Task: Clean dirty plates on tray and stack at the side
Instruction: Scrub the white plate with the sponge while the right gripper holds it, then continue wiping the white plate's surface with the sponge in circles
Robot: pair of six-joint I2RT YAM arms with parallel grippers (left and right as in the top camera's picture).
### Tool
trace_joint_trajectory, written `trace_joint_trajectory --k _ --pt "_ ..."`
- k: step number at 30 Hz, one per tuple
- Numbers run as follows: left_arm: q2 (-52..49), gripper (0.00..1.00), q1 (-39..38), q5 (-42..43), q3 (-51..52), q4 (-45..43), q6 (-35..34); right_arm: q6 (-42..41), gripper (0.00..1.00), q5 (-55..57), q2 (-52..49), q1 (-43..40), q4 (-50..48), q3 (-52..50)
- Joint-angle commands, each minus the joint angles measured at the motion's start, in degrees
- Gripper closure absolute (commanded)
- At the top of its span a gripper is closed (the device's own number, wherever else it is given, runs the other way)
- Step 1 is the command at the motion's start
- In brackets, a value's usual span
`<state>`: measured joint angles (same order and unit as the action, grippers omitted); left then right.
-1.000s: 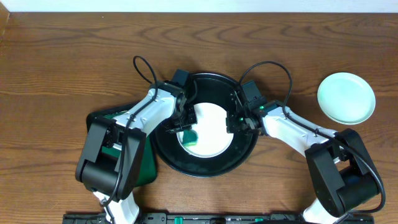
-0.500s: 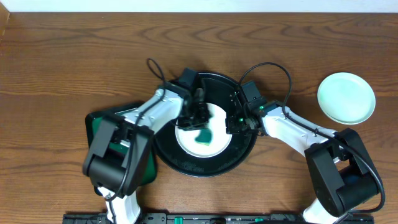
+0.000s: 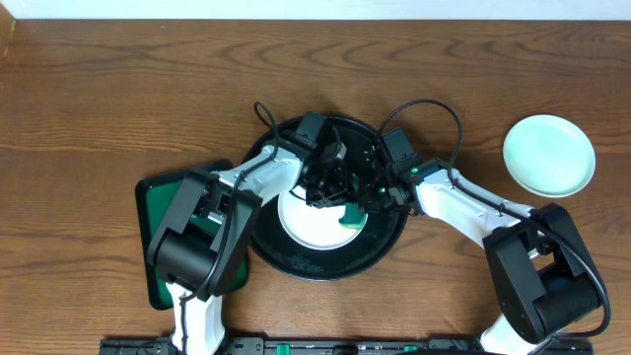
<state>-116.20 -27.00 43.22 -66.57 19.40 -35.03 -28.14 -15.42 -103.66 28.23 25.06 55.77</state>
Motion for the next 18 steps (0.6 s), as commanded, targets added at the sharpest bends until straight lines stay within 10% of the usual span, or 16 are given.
trace_joint_trajectory --k 1,18 --pt "-8.6 0.93 2.3 -8.1 0.8 -3.0 -2.4 -0.5 0.99 1.8 -2.8 -0.2 2.9 -2.3" --pt "-0.4 0.93 11.8 -43.7 0.8 10.4 4.8 -0.5 0.99 1.8 -2.8 -0.2 3.3 -2.3"
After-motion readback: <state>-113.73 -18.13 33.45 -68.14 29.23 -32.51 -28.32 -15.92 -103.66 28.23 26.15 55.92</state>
